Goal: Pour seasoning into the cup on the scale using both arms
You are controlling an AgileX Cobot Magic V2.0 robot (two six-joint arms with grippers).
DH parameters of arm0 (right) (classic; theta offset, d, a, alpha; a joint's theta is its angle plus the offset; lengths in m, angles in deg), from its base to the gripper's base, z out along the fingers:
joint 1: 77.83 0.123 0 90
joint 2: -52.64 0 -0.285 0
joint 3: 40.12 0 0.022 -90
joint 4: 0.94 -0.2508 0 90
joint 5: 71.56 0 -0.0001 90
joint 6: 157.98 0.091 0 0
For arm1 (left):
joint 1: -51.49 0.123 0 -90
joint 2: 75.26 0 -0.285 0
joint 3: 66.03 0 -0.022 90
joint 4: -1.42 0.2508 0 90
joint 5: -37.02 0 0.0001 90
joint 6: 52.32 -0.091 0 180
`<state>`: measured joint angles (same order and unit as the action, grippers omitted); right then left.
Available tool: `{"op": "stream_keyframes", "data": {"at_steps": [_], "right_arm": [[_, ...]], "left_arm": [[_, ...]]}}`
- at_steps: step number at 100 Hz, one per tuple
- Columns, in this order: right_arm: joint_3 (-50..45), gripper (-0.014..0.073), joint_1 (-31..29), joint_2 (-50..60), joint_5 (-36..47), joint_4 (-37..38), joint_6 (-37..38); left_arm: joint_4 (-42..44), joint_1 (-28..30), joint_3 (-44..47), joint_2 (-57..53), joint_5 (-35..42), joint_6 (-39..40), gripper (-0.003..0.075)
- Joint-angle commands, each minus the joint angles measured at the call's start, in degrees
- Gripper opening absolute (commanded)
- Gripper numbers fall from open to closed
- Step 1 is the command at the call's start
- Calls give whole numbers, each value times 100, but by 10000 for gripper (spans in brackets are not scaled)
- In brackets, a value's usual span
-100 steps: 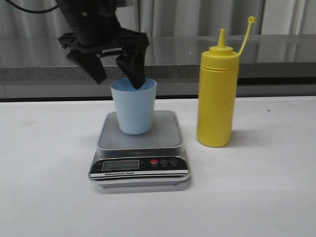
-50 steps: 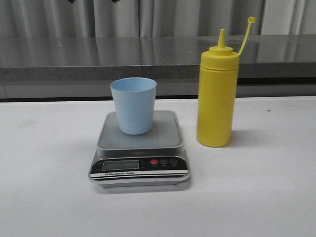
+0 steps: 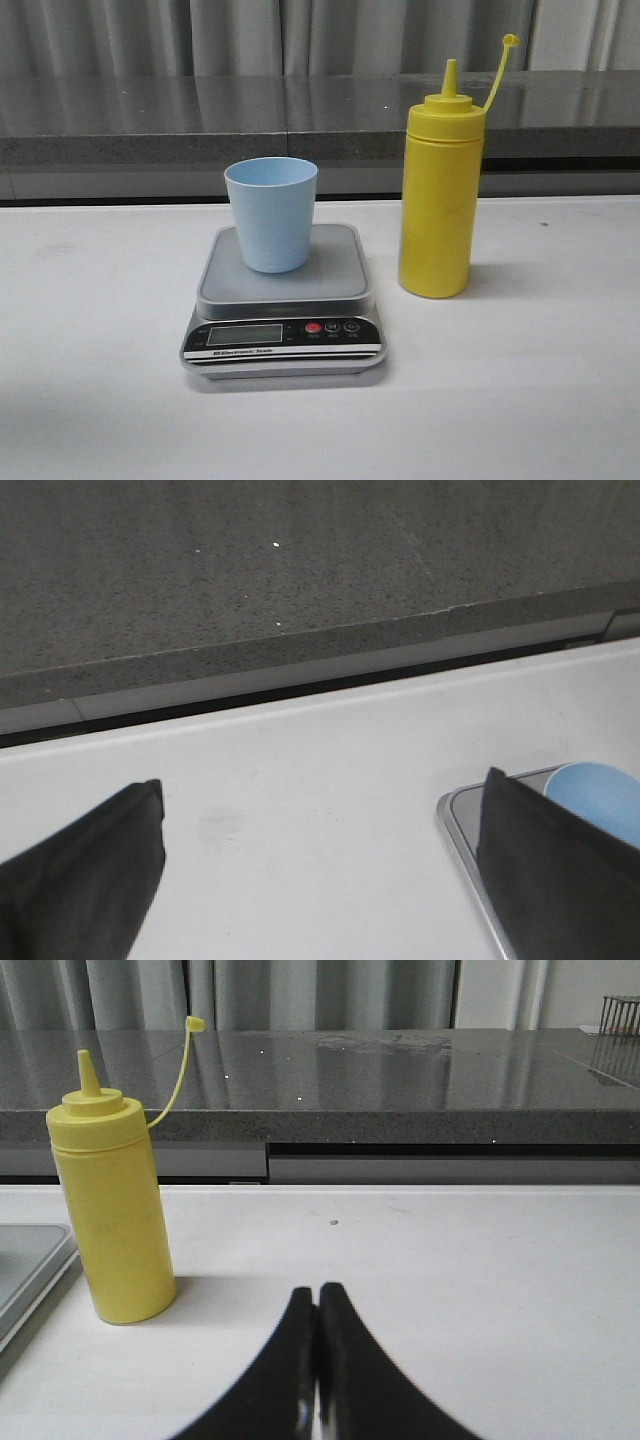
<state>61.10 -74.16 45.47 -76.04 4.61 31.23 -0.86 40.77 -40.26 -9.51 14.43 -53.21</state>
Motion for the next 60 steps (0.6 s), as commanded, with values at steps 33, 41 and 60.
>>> {"op": "stream_keyframes", "data": {"at_steps": [33,41,60], "right_arm": [[118,-67,-27,110,480,48,-1],[118,-67,-27,110,480,48,-1],[118,-67,-27,110,480,48,-1]], "left_arm": [[-31,245,2013,-3098,904,89,607],[-31,245,2281,-3609,904,89,607],[16,245,2712,-4489,730,89,607]]}}
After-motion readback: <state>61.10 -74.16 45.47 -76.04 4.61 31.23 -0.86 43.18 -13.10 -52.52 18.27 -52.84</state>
